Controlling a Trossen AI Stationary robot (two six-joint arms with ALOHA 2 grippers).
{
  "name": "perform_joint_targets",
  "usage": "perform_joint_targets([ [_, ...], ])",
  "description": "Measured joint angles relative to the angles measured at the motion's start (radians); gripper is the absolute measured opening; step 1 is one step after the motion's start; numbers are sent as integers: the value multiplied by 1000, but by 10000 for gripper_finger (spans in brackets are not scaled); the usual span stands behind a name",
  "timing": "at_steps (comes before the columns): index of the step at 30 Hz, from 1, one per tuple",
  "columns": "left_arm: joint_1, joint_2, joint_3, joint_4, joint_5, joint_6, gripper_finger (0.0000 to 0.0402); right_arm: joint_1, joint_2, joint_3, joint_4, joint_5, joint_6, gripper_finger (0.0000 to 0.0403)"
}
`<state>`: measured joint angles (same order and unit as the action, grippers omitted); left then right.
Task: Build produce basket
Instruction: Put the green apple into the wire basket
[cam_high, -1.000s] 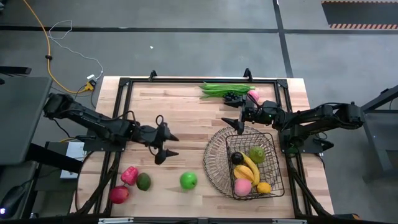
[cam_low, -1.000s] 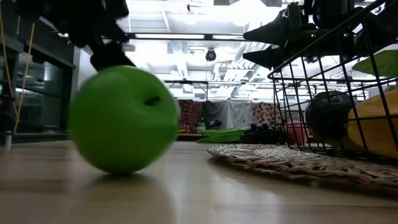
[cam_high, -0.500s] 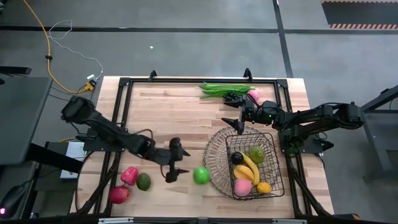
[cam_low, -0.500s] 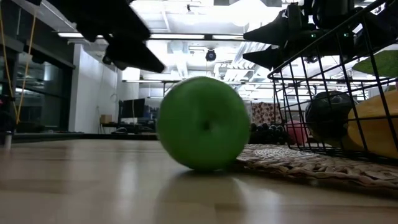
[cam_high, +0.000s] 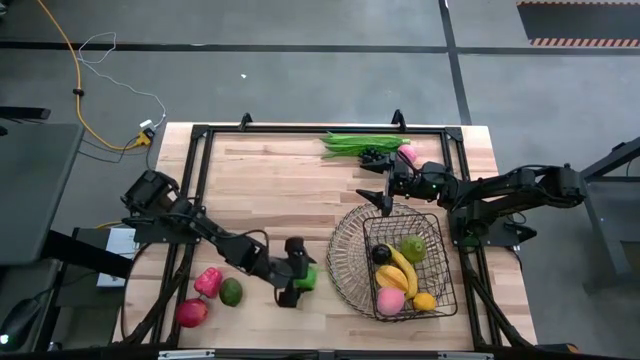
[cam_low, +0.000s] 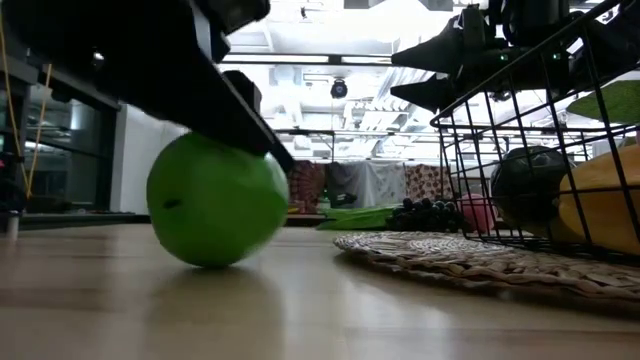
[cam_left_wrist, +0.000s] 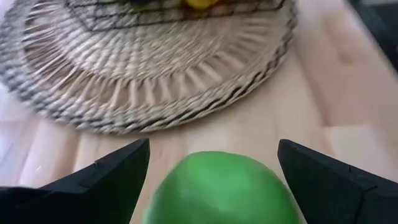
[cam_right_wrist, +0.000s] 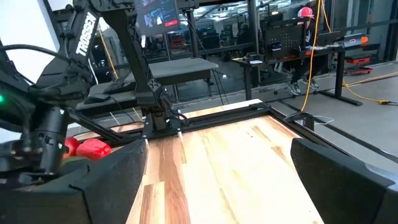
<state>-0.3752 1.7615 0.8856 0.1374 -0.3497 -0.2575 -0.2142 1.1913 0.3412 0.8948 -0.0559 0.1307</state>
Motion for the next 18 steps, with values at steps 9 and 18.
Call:
perform_joint_targets([
  [9,0,-17,0,-101,-20,51,345,0,0,0,0,0,0,387],
  [18,1,-87,10,-278,-21,89,345,0,0,0,-1,0,0,387],
])
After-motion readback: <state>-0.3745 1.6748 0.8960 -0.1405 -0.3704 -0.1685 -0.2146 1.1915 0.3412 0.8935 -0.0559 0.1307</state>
